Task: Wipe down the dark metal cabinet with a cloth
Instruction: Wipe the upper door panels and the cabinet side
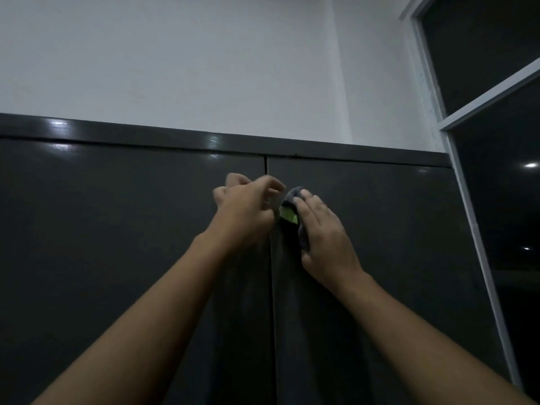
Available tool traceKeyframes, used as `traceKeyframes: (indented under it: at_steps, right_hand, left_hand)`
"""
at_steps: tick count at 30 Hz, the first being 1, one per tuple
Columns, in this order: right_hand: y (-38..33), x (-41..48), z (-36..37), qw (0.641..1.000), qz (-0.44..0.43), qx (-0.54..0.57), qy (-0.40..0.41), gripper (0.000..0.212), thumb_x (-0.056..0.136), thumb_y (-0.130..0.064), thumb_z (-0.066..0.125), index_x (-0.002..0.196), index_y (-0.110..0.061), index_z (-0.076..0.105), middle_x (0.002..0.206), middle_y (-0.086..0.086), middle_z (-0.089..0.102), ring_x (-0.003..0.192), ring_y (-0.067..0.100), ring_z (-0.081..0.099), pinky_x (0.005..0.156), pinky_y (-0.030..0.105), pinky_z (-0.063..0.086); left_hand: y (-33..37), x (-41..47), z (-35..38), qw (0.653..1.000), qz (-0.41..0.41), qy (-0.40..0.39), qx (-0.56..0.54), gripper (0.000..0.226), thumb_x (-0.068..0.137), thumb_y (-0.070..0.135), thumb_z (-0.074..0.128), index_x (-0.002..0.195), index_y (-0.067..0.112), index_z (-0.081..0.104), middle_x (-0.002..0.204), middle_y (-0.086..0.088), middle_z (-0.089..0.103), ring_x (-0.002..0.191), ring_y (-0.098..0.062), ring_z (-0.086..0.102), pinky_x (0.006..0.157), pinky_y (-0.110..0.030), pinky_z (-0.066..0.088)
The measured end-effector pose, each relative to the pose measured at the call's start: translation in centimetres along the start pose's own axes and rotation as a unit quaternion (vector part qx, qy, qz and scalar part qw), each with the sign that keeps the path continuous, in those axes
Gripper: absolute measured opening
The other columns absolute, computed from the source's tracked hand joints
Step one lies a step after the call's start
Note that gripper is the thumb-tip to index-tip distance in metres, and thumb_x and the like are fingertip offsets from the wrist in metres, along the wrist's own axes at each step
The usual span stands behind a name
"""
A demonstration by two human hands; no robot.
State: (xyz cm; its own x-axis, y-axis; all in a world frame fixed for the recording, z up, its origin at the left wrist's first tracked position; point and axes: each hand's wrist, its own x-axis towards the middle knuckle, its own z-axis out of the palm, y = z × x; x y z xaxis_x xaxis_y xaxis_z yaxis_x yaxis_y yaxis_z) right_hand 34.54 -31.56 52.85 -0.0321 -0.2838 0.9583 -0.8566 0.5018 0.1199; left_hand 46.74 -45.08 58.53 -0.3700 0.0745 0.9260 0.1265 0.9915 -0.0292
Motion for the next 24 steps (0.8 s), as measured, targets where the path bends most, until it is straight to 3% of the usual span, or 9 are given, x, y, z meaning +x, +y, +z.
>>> traceKeyframes:
  at_steps: [3,6,9,12,14,16,18,20,24]
  right_hand:
    - [1.6,-1.8,0.0,0.995,-0.092,-0.034,-0.028,0.077,0.078,-0.004,0.068,0.149,-0.018,0.043,0.159,0.004,0.036,0.146,0.024,0.035,0.114,0.051,0.037]
    - [3.4,-5.3,0.6,0.98,-0.184,-0.073,-0.035,0.067,0.082,-0.005,0.059,0.146,-0.02,0.047,0.157,0.001,0.04,0.141,0.023,0.043,0.11,0.048,0.043]
    - [5.6,-8.6,0.8,0.958,-0.268,-0.101,-0.014,0.047,0.097,-0.008,0.045,0.142,-0.02,0.055,0.153,-0.002,0.046,0.129,0.023,0.055,0.102,0.042,0.047]
    - [8.1,-9.4,-0.4,0.941,-0.311,-0.135,0.013,0.039,0.101,-0.013,0.048,0.136,-0.021,0.061,0.15,-0.007,0.049,0.109,0.023,0.063,0.088,0.039,0.05]
    - [10.1,-8.1,-1.3,0.951,-0.28,-0.125,0.041,0.039,0.1,-0.009,0.046,0.133,-0.019,0.064,0.147,-0.006,0.053,0.097,0.025,0.064,0.081,0.04,0.051]
    - [11.5,-5.6,-2.1,0.972,-0.189,-0.114,0.081,0.051,0.09,0.002,0.049,0.134,-0.019,0.063,0.146,-0.006,0.054,0.092,0.027,0.059,0.079,0.041,0.052]
    - [11.6,-2.6,-2.7,0.986,-0.069,-0.109,0.105,0.071,0.073,0.003,0.056,0.138,-0.024,0.059,0.148,-0.01,0.052,0.097,0.025,0.053,0.082,0.042,0.05]
    - [10.2,-0.2,-2.9,0.993,0.0,-0.078,0.092,0.081,0.064,-0.011,0.055,0.143,-0.028,0.052,0.152,-0.015,0.045,0.108,0.022,0.047,0.089,0.038,0.043]
    - [6.9,-0.6,-2.0,0.996,-0.073,-0.025,0.049,0.073,0.069,-0.046,0.055,0.14,-0.033,0.053,0.153,-0.017,0.042,0.114,0.017,0.046,0.093,0.034,0.036]
  left_hand:
    - [-0.9,-0.6,0.3,0.999,0.0,0.052,-0.007,0.049,0.085,0.01,0.053,0.125,0.039,0.052,0.112,0.016,0.065,0.103,-0.006,0.022,0.076,-0.029,0.012]
    - [-0.6,-1.7,1.6,0.999,0.034,0.039,0.018,0.051,0.083,0.008,0.053,0.126,0.035,0.053,0.112,0.014,0.06,0.116,-0.012,0.028,0.085,-0.03,0.015]
    - [0.1,-2.7,3.1,0.996,0.048,0.035,0.07,0.055,0.082,0.012,0.056,0.133,0.031,0.05,0.138,0.007,0.05,0.127,-0.018,0.023,0.096,-0.033,0.017]
    - [0.9,-3.4,4.7,0.992,0.046,0.022,0.115,0.061,0.084,0.017,0.06,0.142,0.028,0.042,0.155,-0.005,0.035,0.134,-0.024,0.023,0.109,-0.045,0.019]
    - [1.6,-3.5,5.7,0.989,0.044,0.013,0.139,0.063,0.086,0.018,0.059,0.145,0.026,0.037,0.159,-0.01,0.029,0.137,-0.026,0.024,0.111,-0.049,0.018]
    - [2.1,-3.3,6.5,0.988,0.031,0.026,0.147,0.062,0.086,0.017,0.058,0.144,0.024,0.038,0.158,-0.01,0.03,0.137,-0.027,0.026,0.11,-0.05,0.021]
    - [2.6,-3.2,7.2,0.988,0.012,0.055,0.146,0.06,0.085,0.016,0.058,0.142,0.022,0.042,0.155,-0.01,0.037,0.134,-0.027,0.031,0.108,-0.05,0.025]
    - [2.9,-3.0,7.8,0.986,0.001,0.076,0.146,0.058,0.084,0.016,0.058,0.141,0.021,0.044,0.151,-0.009,0.042,0.131,-0.028,0.034,0.106,-0.052,0.027]
    - [3.7,-2.5,8.3,0.986,-0.03,0.127,0.102,0.054,0.082,0.02,0.049,0.135,0.022,0.048,0.14,-0.007,0.052,0.12,-0.024,0.034,0.1,-0.056,0.033]
